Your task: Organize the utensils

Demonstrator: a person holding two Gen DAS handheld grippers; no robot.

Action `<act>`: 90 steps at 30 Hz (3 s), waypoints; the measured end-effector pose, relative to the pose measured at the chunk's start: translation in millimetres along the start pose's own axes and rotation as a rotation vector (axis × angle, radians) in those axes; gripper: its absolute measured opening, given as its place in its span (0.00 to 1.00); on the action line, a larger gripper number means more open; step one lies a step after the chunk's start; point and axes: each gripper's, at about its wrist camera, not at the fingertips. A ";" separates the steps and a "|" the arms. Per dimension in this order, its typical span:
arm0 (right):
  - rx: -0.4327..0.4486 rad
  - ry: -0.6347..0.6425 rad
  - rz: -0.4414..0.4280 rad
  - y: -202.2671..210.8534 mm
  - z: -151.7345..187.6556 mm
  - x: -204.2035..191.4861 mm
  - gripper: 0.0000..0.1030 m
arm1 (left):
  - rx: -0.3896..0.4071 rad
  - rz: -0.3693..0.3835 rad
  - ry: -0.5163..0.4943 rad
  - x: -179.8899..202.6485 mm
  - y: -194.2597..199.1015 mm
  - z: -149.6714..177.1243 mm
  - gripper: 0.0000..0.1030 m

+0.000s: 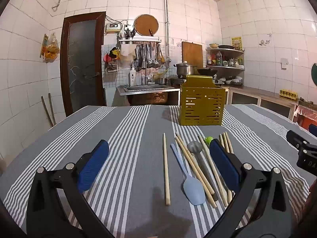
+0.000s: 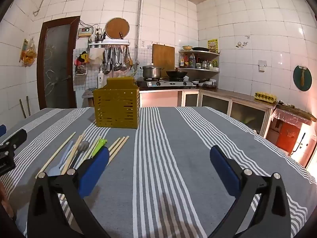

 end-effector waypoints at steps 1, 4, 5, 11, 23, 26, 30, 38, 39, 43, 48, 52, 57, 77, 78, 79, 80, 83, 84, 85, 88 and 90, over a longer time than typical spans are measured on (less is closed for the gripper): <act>0.006 -0.008 -0.001 0.2 0.4 0.4 0.96 | 0.000 0.001 0.000 -0.2 0.4 0.1 0.95; -0.002 -0.003 -0.002 -1.2 1.3 -1.0 0.96 | -0.008 0.000 -0.009 0.3 0.4 0.1 0.95; -0.003 -0.002 -0.003 -2.3 -3.1 -1.1 0.96 | -0.008 0.000 -0.008 0.0 0.9 0.1 0.95; 0.003 -0.018 -0.004 -0.1 -7.0 2.0 0.96 | -0.013 0.000 -0.018 2.1 -0.1 0.1 0.95; 0.009 -0.008 0.000 0.4 -3.7 0.1 0.96 | -0.010 0.003 -0.016 2.3 2.8 -0.4 0.95; 0.012 -0.006 0.001 1.5 -3.3 0.2 0.96 | -0.009 0.003 -0.015 0.8 2.9 -0.7 0.95; 0.012 -0.006 0.001 2.3 -3.1 0.4 0.96 | -0.008 0.003 -0.024 5.9 0.2 -0.2 0.95; 0.011 -0.005 0.002 1.8 -3.9 -0.1 0.96 | -0.008 0.003 -0.025 5.8 1.1 0.1 0.95; 0.011 -0.005 0.002 2.2 -3.9 0.4 0.96 | -0.007 0.003 -0.024 6.1 0.1 0.0 0.95; 0.011 -0.005 0.002 2.1 -3.8 0.1 0.96 | -0.005 0.003 -0.025 6.9 1.1 0.2 0.95; 0.011 -0.005 0.002 1.8 -3.6 -0.2 0.96 | -0.005 0.002 -0.027 7.0 1.5 0.5 0.95; 0.010 -0.005 0.003 1.7 -3.2 -0.3 0.96 | -0.006 0.003 -0.026 6.8 0.7 -0.2 0.95; 0.008 -0.006 0.004 2.5 -2.5 0.1 0.96 | -0.006 0.003 -0.027 6.1 0.3 -1.0 0.95; 0.009 -0.009 0.003 2.9 -3.5 1.5 0.96 | -0.010 0.003 -0.030 3.5 2.2 -5.8 0.95; 0.008 -0.010 0.003 2.8 -3.5 1.5 0.96 | -0.010 0.003 -0.031 3.0 2.4 -6.3 0.95; 0.007 -0.012 0.003 2.9 -3.4 2.3 0.96 | -0.011 0.003 -0.031 2.8 2.1 -6.2 0.95; 0.007 -0.014 0.005 2.9 -3.4 3.1 0.96 | -0.012 0.002 -0.032 3.8 0.3 -5.3 0.95; 0.006 -0.019 0.008 3.1 -3.9 4.4 0.96 | -0.012 0.002 -0.033 4.3 0.0 -4.5 0.95; 0.006 -0.019 0.009 3.0 -4.3 4.5 0.96 | -0.012 0.001 -0.033 4.4 0.0 -4.5 0.95; 0.006 -0.020 0.009 3.0 -4.7 4.7 0.96 | -0.012 0.000 -0.034 4.4 -0.1 -4.4 0.95; 0.007 -0.021 0.014 3.5 -5.1 4.0 0.96 | -0.017 -0.004 -0.035 3.9 -3.7 -3.8 0.95; 0.006 -0.023 0.014 2.9 -5.2 4.4 0.96 | -0.019 -0.004 -0.034 2.8 -5.0 -3.7 0.95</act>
Point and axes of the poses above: each gripper's, at about its wrist camera, not at the fingertips, and y roughly against the way its jaws point, x to its right, z to its underside, and after that the axes turned 5 degrees about x, right-handed
